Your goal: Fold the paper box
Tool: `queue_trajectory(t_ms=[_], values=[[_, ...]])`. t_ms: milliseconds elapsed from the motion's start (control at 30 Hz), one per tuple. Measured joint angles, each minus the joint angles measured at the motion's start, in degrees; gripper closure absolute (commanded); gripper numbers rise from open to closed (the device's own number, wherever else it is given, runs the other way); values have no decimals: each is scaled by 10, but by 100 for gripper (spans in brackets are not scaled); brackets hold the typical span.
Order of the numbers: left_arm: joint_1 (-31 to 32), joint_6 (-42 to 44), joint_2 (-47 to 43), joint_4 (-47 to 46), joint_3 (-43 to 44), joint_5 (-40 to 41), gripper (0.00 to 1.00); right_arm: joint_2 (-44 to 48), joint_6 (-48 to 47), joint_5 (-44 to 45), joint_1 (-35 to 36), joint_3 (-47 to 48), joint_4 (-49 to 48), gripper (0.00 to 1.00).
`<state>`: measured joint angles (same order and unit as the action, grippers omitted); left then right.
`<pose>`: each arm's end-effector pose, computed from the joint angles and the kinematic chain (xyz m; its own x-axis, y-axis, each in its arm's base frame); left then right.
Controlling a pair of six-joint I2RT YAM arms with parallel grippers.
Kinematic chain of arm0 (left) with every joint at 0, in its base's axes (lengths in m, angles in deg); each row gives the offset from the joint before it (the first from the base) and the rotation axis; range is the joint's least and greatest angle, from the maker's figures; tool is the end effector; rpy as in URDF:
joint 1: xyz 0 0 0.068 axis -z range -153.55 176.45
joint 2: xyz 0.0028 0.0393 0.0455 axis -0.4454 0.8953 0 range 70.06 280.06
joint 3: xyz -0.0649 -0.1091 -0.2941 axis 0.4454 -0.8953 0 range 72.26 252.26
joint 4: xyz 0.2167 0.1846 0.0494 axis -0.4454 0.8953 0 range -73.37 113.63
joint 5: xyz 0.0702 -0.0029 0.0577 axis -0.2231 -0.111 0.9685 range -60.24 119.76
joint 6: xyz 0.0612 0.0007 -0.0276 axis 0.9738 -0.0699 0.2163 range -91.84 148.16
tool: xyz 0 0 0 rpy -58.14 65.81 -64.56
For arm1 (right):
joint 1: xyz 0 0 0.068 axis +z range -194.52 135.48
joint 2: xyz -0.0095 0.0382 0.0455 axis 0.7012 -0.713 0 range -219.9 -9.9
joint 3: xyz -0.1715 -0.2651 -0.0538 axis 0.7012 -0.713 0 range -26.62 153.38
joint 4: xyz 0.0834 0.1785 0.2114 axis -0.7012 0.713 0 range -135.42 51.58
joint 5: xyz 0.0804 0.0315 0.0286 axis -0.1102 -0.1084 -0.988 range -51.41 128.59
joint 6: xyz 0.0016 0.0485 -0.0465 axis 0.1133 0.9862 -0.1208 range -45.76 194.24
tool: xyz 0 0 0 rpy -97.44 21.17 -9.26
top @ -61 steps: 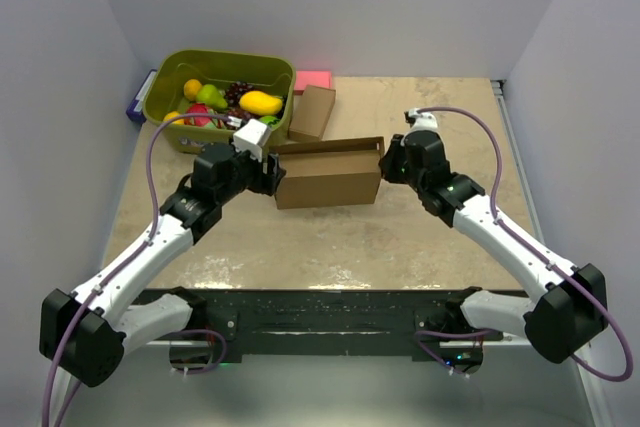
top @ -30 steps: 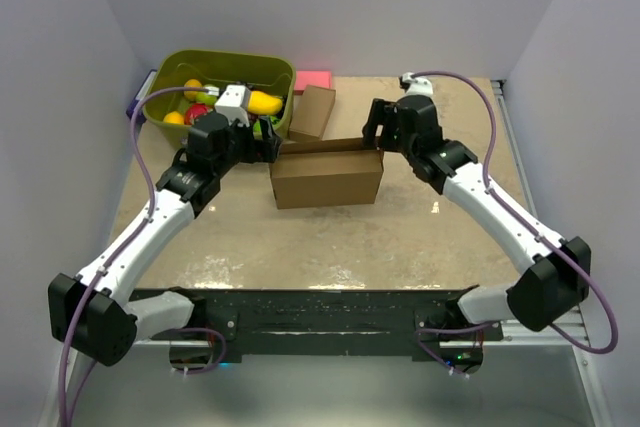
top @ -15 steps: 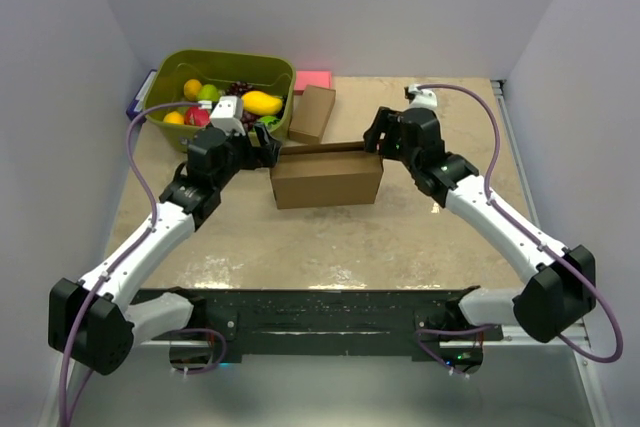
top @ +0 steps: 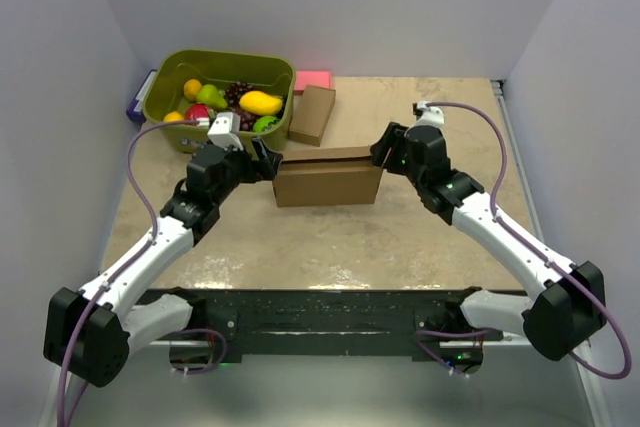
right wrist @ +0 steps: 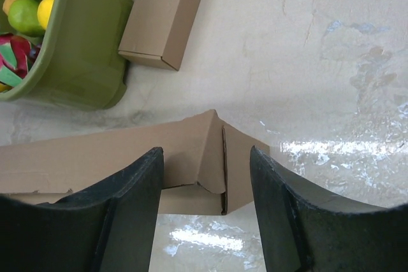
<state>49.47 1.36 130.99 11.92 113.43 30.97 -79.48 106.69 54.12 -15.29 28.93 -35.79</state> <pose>0.2485 -0.1043 0.3177 -0.3812 -0.3278 -0.8644 0.2245 0.8742 -0.4305 0.2745 0.1372 0.3480 -0.4331 0.3501 -0.8306 -0.0285 0.9157 0.4008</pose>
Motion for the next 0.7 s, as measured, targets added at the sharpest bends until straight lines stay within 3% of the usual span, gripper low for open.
queue_trajectory(t_ms=[267, 500, 700], values=[[0, -9, -6, -9, -22, -6, 12, 19, 9, 0, 0, -30, -3, 44], [0, -9, -6, -2, -17, -8, 9, 19, 5, -8, -1, -28, 3, 30], [-1, -2, -5, 40, 16, -7, 9, -11, -14, -33, -4, 17, 46, 26]])
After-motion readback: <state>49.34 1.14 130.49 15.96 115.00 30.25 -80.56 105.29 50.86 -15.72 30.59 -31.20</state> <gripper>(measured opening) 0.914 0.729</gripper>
